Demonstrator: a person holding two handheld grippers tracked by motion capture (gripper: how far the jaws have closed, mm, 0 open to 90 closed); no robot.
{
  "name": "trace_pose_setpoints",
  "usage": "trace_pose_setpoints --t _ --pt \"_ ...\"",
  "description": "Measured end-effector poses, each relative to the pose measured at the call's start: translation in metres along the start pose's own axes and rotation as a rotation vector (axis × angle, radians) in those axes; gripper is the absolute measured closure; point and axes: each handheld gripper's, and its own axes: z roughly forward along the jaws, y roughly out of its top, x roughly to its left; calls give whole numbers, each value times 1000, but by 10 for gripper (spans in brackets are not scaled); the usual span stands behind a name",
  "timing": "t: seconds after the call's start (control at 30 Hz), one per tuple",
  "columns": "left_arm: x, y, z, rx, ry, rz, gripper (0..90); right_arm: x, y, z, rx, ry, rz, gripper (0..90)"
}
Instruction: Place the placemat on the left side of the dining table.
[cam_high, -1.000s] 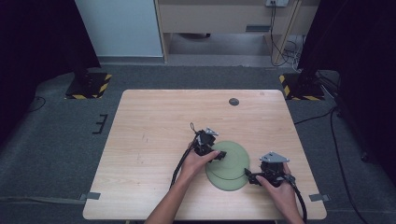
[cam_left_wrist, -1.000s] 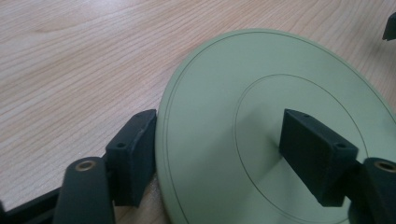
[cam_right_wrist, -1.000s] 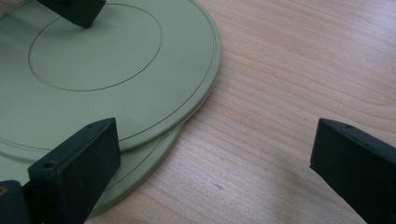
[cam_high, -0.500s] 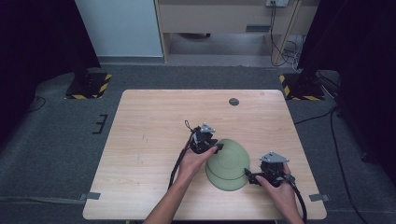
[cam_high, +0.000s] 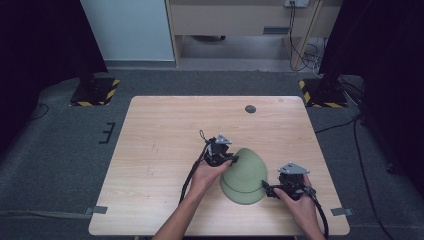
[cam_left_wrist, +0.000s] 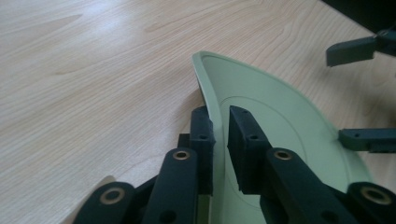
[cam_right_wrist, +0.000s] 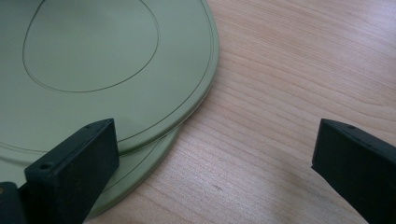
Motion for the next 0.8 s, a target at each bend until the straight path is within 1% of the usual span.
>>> trace_pose_setpoints --t 0.1,0.13,0.2,0.27,0.3,0.4,0.5,0.6,0.67,0.7,0.8 --pt "1 -1 0 -7 10 -10 827 0 0 0 -1 -1 0 9" --pt "1 -1 -1 -12 8 -16 836 -1 0 -1 1 6 6 27" --pt "0 0 -3 -19 7 -13 841 -4 0 -3 -5 -2 12 49" --pt "-2 0 -5 -27 7 -9 844 -10 -1 -5 -14 -8 34 47" --pt "-3 1 -6 -28 8 -3 846 -15 -1 -7 -20 -22 49 47" --pt "-5 2 -8 -33 10 3 848 -26 -5 -10 -8 -55 78 47" --pt "-7 3 -11 -40 5 5 849 -33 -6 -11 4 -73 100 47" --pt "-9 5 -15 -49 -5 3 849 -35 -7 -11 8 -81 111 51" --pt "-12 8 -21 -61 -18 6 850 -36 -7 -8 28 -94 120 52" --pt "-12 8 -21 -61 -18 6 850 -36 -8 -7 35 -97 119 53" --pt "-20 14 -27 -71 -27 27 851 -36 -9 -4 49 -102 109 53"
